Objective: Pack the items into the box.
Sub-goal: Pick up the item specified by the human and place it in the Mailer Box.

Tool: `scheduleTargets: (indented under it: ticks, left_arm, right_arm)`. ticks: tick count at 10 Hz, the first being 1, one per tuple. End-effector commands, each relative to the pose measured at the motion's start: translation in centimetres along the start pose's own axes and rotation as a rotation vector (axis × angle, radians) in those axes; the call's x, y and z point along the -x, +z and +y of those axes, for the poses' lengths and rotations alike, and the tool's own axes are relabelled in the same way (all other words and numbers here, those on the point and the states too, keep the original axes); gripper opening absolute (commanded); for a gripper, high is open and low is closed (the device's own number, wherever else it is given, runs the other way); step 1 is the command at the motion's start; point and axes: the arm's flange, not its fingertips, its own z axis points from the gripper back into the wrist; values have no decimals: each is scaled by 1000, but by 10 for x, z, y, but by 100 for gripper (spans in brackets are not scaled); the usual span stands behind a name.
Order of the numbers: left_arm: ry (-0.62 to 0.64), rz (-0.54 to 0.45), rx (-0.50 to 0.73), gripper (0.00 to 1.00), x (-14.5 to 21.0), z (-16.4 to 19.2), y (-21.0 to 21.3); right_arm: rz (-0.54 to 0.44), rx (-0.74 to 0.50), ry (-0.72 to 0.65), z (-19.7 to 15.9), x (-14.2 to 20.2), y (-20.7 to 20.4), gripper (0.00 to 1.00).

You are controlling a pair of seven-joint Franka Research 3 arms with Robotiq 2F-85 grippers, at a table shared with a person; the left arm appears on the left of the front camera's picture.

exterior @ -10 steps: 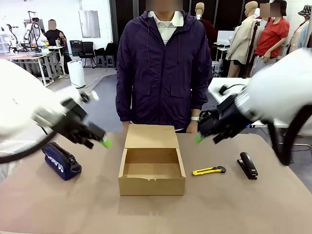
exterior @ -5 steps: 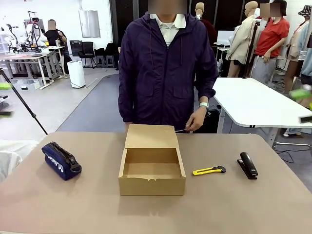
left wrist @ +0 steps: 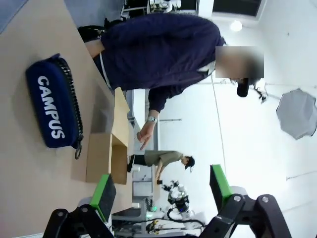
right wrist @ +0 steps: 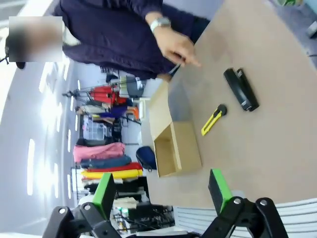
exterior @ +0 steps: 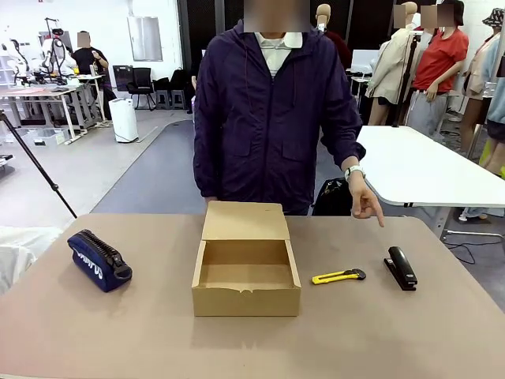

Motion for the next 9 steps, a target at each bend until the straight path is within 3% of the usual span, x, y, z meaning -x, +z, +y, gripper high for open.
scheduleTargets:
  ticks: [1,7,9]
  left_arm:
    - [-54,45,-14,100,6,-31,-9]
    - [-54,45,-14,100,6,-31,-9]
    - [-54,45,-14,100,6,-31,-9]
  right_arm:
    - [40,2,63,19,7,-11,100]
    - [48,28,38,19,9,-13,100]
    - [148,425,133,65,-12,-86,100]
